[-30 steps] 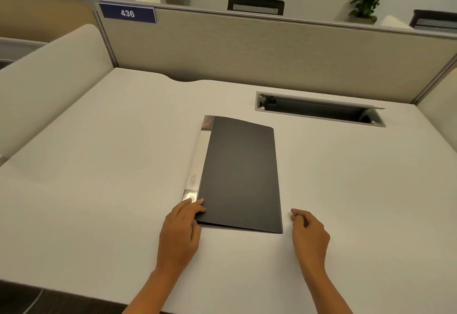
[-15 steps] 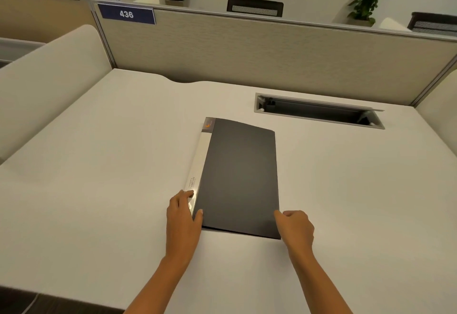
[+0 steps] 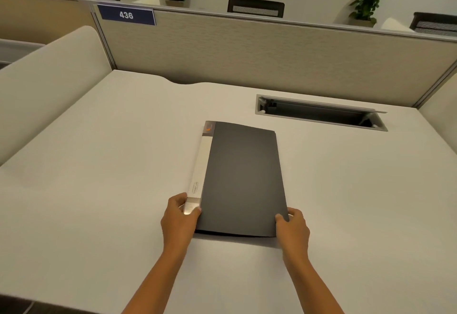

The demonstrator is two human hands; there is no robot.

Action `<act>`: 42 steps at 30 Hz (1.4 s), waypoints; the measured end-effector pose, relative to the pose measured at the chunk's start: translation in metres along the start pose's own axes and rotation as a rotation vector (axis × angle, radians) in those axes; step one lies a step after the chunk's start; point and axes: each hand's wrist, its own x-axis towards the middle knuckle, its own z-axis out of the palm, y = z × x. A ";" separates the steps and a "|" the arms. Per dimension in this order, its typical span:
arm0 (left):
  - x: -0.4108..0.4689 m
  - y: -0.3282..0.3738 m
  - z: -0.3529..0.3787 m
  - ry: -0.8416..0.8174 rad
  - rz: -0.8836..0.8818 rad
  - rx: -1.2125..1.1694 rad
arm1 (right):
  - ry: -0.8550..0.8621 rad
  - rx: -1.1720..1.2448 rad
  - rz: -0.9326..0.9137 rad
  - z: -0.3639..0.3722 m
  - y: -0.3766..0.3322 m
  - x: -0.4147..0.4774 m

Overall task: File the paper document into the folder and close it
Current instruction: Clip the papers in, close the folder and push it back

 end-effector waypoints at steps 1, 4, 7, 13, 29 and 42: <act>0.005 0.001 -0.002 0.005 -0.074 -0.074 | 0.007 0.014 -0.033 0.000 0.002 0.000; 0.019 0.000 -0.009 -0.080 -0.192 -0.189 | 0.018 0.066 -0.106 -0.002 0.004 -0.002; 0.025 0.001 -0.011 -0.103 -0.137 -0.154 | 0.022 0.129 -0.131 -0.001 0.003 0.001; 0.051 0.024 -0.004 0.005 0.009 -0.136 | 0.011 0.241 -0.197 0.013 -0.023 0.021; 0.215 0.119 0.050 0.126 0.194 0.048 | 0.058 0.267 -0.246 0.101 -0.140 0.161; 0.262 0.112 0.070 0.132 0.130 0.197 | 0.026 0.005 -0.258 0.126 -0.137 0.202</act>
